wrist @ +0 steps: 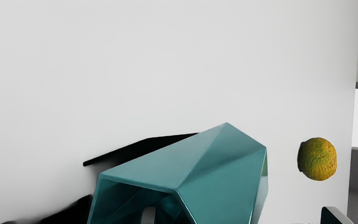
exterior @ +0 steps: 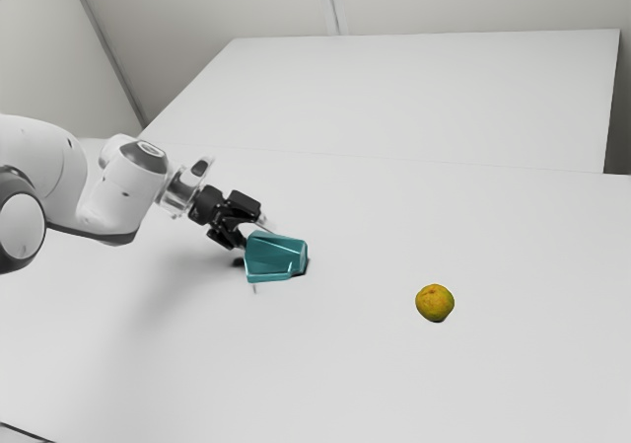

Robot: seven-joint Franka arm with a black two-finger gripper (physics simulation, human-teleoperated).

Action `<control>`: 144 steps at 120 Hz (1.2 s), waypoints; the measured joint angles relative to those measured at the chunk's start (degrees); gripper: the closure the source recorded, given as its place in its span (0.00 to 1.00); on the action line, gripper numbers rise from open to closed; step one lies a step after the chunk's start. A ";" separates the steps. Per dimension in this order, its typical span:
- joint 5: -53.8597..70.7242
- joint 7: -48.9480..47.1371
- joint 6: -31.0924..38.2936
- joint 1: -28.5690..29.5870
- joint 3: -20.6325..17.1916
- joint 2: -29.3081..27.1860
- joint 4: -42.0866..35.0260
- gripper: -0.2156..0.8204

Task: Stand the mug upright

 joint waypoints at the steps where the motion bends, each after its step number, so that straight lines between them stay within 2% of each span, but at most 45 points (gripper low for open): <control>1: -0.10 0.07 0.00 -0.06 -0.02 -0.01 -0.03 0.25; 21: -1.95 1.34 -0.05 -0.57 -0.24 -0.24 -0.58 0.31; 29: -2.43 1.76 -0.21 -0.58 -0.25 -0.42 -0.77 0.41; 49: -2.97 2.59 -0.68 -0.55 -0.26 -0.53 -0.90 0.73; 69: -3.10 3.06 -0.88 -0.94 -0.25 -1.10 -0.84 0.87; 85: -3.12 3.25 -0.97 -1.59 -0.26 -2.26 -0.83 0.92; 112: -2.43 3.32 -0.84 -2.06 -0.32 -5.22 -0.79 0.95; 144: 6.87 2.79 0.86 -3.99 -0.28 -8.32 -0.05 0.95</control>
